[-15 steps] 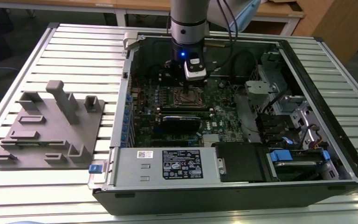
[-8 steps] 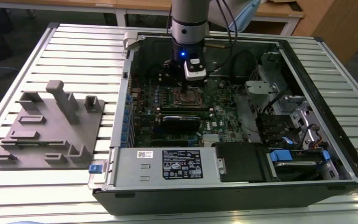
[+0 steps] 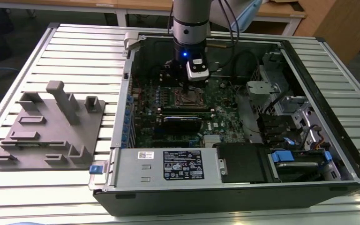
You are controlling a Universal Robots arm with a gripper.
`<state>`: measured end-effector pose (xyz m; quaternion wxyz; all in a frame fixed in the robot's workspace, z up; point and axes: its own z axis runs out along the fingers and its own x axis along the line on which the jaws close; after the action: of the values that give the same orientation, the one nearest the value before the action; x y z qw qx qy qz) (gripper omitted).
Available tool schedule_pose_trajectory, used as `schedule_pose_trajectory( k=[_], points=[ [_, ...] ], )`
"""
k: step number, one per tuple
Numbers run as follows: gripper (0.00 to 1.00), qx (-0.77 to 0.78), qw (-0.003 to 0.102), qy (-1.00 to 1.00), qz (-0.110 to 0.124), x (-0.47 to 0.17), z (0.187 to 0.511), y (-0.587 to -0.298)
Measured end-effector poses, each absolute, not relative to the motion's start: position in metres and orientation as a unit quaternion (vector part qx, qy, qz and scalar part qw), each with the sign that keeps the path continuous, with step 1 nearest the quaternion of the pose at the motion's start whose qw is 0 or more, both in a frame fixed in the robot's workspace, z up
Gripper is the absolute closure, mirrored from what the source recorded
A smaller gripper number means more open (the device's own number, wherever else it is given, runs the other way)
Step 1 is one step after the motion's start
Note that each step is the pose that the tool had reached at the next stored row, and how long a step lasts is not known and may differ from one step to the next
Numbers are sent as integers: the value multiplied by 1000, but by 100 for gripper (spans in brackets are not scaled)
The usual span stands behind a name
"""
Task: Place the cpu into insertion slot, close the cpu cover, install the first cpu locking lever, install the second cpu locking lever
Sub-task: 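Install the first cpu locking lever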
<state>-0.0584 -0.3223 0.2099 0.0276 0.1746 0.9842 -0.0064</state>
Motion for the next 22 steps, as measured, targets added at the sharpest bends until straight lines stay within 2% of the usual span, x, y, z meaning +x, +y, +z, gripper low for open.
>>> schedule_pose_trajectory(
  k=[22],
  points=[
    [90, 156, 28, 987, -6, -56, 210, -322]
  ],
)
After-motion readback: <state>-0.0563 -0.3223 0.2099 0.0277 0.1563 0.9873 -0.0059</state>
